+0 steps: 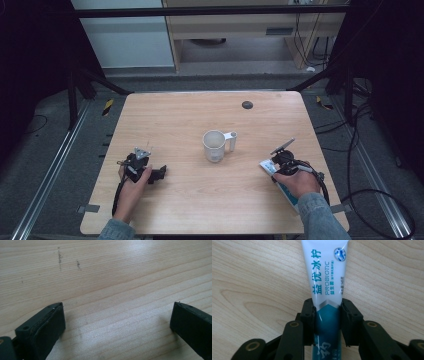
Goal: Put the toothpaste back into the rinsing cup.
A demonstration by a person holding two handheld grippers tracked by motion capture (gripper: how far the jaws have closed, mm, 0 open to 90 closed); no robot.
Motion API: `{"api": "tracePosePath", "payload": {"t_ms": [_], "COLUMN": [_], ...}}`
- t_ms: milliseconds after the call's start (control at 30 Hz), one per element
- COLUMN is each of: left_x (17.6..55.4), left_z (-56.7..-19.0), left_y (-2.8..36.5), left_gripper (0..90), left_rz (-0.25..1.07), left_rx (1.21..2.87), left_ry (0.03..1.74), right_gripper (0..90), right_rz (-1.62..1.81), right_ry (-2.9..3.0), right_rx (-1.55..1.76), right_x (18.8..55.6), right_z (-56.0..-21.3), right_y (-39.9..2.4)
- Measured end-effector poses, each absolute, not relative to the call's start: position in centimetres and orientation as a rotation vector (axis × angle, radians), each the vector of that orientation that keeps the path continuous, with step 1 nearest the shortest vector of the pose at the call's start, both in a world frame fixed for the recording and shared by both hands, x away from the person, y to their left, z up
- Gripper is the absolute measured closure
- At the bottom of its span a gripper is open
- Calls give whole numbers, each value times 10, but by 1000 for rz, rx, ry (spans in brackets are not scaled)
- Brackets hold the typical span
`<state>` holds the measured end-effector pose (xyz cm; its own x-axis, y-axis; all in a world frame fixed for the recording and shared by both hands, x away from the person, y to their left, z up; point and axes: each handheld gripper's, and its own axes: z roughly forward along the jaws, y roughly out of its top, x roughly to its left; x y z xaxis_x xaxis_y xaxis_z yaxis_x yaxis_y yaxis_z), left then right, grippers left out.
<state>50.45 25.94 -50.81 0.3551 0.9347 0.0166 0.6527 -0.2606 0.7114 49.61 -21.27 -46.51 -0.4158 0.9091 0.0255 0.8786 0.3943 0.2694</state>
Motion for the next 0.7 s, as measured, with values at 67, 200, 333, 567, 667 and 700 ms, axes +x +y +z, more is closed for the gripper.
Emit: {"api": "tracePosePath", "payload": {"t_ms": [67, 200, 333, 567, 667, 700], "left_x": [505, 505, 505, 505, 505, 505], "left_z": [-508, -508, -508, -508, -508, -508], "left_y": [259, 259, 259, 259, 259, 259], "left_gripper": [0, 0, 0, 0, 0, 0], "left_rz": [594, 594, 593, 594, 593, 594], "left_rx": [2008, 2008, 2010, 2008, 2008, 2008], "left_ry": [1374, 1375, 1375, 1374, 1374, 1374], "right_gripper": [728, 750, 772, 778, 779, 779], "right_rz": [375, 378, 384, 386, 418, 418], "right_ry": [2516, 2511, 2520, 2524, 2508, 2508], "right_rx": [1611, 1616, 1624, 1634, 1635, 1635], "right_x": [496, 495, 495, 494, 494, 494], "right_z": [-463, -462, -460, -458, -450, -450], "right_y": [-214, -214, -214, -216, -218, -218]}}
